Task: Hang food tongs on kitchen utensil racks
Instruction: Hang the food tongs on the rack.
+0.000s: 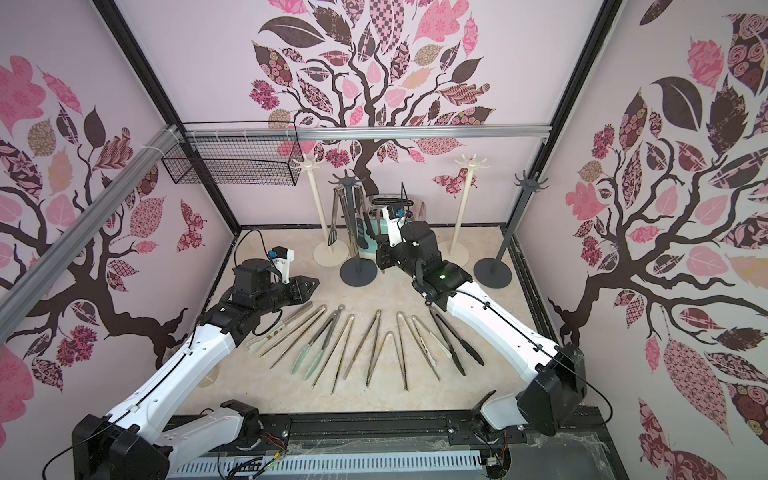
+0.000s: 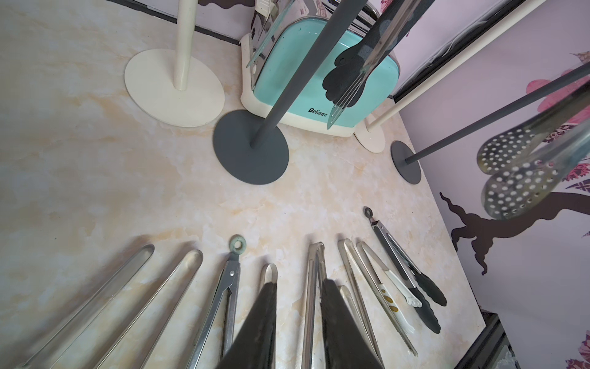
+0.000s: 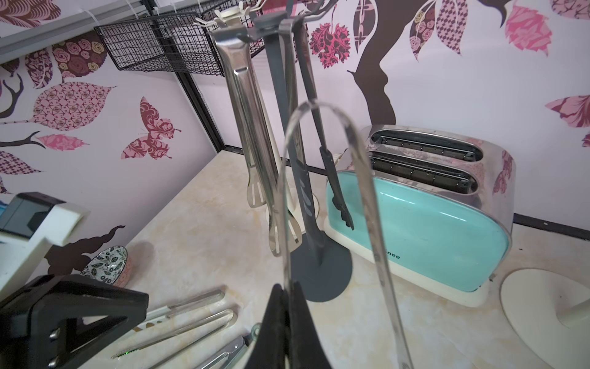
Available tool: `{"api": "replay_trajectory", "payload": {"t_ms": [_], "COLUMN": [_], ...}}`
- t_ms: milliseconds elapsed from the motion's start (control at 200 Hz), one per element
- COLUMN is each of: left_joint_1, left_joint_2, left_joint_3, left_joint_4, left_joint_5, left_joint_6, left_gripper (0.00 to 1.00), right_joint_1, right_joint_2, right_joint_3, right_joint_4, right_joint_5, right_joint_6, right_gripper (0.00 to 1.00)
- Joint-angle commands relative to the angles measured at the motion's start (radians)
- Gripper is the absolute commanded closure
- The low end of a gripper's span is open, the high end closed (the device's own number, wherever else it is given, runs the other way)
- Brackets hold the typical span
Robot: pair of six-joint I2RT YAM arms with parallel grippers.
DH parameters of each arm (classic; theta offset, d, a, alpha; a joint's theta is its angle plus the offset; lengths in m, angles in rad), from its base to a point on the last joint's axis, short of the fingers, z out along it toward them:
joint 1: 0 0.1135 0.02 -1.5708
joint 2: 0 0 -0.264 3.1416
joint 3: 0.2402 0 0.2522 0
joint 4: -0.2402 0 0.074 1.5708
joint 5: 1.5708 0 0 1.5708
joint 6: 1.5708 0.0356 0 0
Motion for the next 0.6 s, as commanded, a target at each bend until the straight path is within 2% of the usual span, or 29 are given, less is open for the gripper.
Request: {"api": "replay_trajectory", "payload": {"t_ms": [0,595], "left_joint_1": [-0.003,-0.003], "left_joint_2": [-0.01,-0.012], "left_joint_3": [-0.011,-0.017], "left_joint_4": [0.02,0.022], "left_joint_5": [0.005,0.009], "left_joint_6": [0.0,0.003], "left_gripper": [0.73,0.73], "right_joint_1": [0.027,0.07], "right_joint_2": [0.054,0.291], "right_joint_3": [0.104,0.42], "right_joint_4": [0.004,-0.07], "right_joint_5": [0.025,0.056], "right_joint_6": [0.018,-0.007], "right_gripper": [1.0,1.0]}}
